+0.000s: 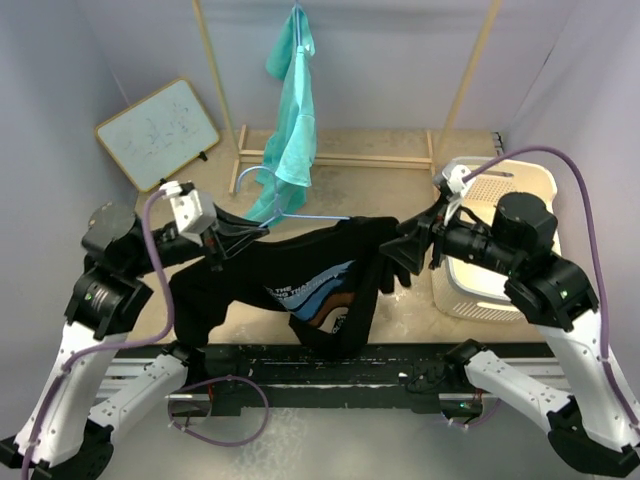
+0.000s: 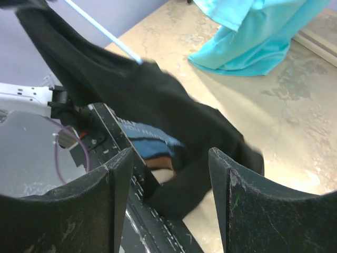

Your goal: Remove the t-shirt from the hanger

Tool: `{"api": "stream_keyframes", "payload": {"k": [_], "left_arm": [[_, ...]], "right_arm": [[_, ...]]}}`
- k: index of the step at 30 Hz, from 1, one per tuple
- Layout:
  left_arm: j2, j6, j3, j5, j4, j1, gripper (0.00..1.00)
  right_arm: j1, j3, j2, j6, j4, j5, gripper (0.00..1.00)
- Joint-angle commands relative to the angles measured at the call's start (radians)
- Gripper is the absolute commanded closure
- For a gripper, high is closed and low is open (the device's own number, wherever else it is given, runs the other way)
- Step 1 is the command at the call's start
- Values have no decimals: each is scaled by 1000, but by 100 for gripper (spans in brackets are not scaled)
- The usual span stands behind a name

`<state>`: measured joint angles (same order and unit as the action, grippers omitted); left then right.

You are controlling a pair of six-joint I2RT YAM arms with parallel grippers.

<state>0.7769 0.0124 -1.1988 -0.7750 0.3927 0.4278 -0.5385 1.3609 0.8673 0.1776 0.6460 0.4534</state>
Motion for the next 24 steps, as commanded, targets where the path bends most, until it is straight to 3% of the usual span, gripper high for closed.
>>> {"api": "stream_keyframes", "payload": {"k": [1, 13, 24], "left_arm": [[-59, -45, -67, 93, 23, 2, 100], [-109, -31, -103, -32, 112, 2, 100], [-92, -22, -147, -24, 84, 2, 100]], "right_arm": [[-5, -55, -32, -59, 10, -99, 38], [-5, -93, -57, -106, -89, -49, 37], [-5, -126, -40, -146, -92, 193, 41]]}}
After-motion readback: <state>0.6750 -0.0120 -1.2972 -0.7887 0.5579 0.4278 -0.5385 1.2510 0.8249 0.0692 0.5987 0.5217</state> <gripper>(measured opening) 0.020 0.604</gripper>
